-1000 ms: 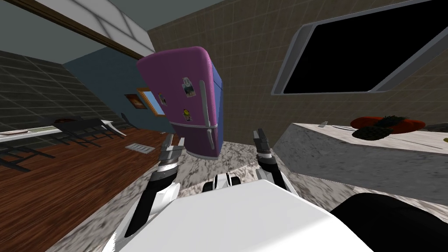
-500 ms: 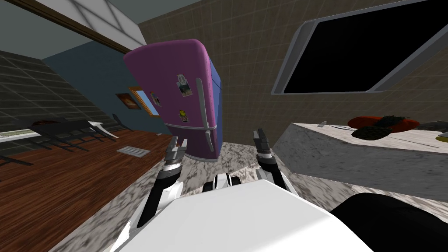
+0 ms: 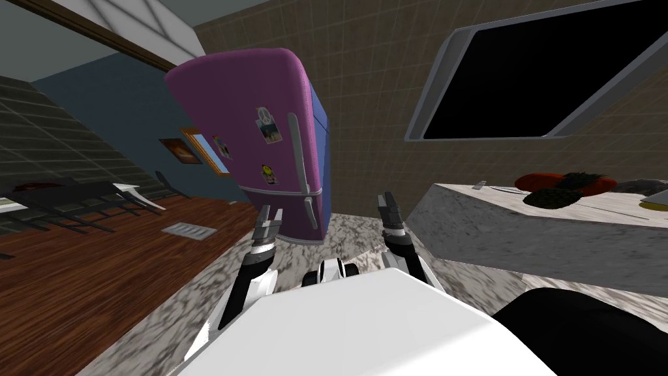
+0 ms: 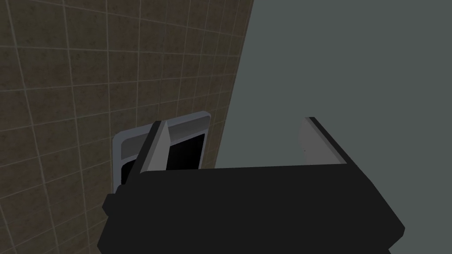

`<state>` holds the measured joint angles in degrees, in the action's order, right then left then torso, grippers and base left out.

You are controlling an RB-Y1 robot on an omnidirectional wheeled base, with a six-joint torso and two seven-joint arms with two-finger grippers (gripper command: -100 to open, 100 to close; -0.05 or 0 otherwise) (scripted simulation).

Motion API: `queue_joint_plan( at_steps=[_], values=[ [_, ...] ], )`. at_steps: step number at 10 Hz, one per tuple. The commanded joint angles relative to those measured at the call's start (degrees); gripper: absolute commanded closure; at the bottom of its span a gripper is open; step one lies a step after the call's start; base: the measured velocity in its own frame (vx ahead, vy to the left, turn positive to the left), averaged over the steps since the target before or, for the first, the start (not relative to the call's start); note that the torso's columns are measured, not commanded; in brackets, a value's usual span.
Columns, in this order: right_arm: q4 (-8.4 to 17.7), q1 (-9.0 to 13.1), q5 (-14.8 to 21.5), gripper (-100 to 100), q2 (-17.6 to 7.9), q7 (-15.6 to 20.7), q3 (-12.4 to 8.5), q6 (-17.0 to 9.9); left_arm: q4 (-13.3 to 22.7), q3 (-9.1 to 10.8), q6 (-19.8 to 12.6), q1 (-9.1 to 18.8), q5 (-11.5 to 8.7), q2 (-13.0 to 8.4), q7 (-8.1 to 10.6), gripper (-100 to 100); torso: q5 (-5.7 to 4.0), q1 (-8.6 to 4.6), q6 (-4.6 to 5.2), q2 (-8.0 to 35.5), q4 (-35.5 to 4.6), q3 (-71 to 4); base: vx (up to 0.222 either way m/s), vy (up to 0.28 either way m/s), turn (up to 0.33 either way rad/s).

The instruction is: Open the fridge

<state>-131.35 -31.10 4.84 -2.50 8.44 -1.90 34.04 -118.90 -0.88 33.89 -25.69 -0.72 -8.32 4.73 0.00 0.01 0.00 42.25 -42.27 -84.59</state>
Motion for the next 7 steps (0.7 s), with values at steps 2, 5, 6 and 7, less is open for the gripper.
queue_joint_plan(
  at_steps=[2, 5, 6, 7],
  values=[
    [0.0, 0.0, 0.0, 0, 0.0, 0.0, 0.0, 0.0, 5.07, -1.09, 3.09, 1.76, 0.35, 1.01, -0.55, -100, 0.0, 0.01, 0.0, 0.01, 0.0, 0.0, 0.103, 0.021, -0.054],
    [0.0, 0.0, 0.0, 0, 0.0, 0.0, 0.0, 0.0, 8.14, -1.73, 5.0, 2.77, 0.54, 1.18, -0.85, -100, -0.02, -0.06, 0.0, 0.11, -0.03, 0.07, 0.086, 0.006, -0.049],
    [0.0, 0.0, 0.0, 0, 0.0, 0.0, 0.0, 0.0, 9.27, -1.96, 5.69, 3.14, 0.61, 1.15, -0.96, -100, -0.02, -0.06, 0.0, 0.14, -0.04, 0.09, 0.074, 0.005, -0.043],
    [0.0, 0.0, 0.0, 0, 0.0, 0.0, 0.0, 0.0, 10.44, -2.2, 6.41, 3.52, 0.68, 1.1, -1.07, -100, -0.01, -0.02, 0.0, 0.1, -0.03, 0.06, 0.083, 0.017, -0.05]
  ],
)
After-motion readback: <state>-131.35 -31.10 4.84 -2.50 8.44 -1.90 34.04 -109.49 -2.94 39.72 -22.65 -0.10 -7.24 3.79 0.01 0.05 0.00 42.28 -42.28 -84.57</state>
